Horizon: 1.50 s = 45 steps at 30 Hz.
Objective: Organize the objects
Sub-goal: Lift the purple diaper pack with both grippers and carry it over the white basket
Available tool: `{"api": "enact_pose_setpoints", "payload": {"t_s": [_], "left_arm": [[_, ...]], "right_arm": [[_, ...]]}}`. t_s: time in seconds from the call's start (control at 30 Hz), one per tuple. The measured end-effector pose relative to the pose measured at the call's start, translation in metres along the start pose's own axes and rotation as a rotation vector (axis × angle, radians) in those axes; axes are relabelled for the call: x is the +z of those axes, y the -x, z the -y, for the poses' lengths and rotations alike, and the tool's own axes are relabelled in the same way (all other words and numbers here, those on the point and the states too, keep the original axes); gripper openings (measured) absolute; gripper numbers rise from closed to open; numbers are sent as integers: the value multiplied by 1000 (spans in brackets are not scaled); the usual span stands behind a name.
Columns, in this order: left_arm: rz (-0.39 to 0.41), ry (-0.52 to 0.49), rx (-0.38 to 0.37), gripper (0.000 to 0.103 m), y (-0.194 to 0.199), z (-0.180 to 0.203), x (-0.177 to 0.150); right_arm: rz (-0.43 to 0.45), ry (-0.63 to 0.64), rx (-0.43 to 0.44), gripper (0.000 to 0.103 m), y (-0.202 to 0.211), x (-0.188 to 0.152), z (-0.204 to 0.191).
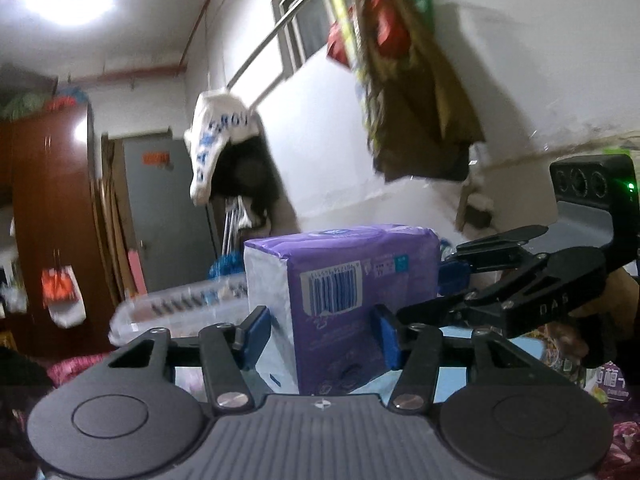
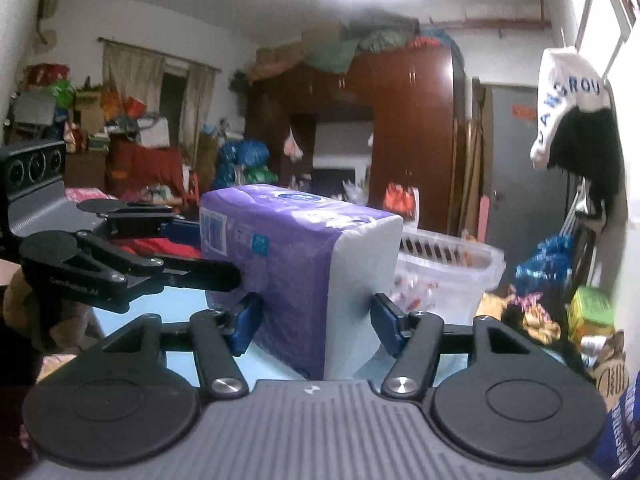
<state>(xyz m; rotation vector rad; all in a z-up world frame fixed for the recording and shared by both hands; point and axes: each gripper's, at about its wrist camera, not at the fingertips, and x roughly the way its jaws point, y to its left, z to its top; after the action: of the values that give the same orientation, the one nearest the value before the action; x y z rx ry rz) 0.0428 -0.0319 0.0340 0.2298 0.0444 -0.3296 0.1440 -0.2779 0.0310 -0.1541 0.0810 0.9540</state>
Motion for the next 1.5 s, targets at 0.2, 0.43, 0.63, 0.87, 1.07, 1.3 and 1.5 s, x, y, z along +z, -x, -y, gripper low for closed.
{"api": "enact_pose_setpoints", "payload": {"t_s": [0.2,0.43,0.63,0.87,1.07,1.3,1.5], "left_arm": [[75,-6,-21,58,16,-3,29],[135,-4,-19,57,14,-13,54],[148,13,14,55,-6,-26,74],[136,-3,42,54,-38,-39,84],[106,26,51,54,-74,-56,84],[8,88,62,53,-129,-91,65],[-131,132,91,53,-171,-114,44]], "right_arm": [[79,19,12,60,11,27,-1],[158,27,8,57,10,46,6],[179,24,-19,56,-3,57,14],[170,-2,-51,55,-24,59,31],[136,-42,-80,54,-42,58,45],[45,-99,-123,54,-87,50,66],[-72,-144,-155,53,-127,38,74]]}}
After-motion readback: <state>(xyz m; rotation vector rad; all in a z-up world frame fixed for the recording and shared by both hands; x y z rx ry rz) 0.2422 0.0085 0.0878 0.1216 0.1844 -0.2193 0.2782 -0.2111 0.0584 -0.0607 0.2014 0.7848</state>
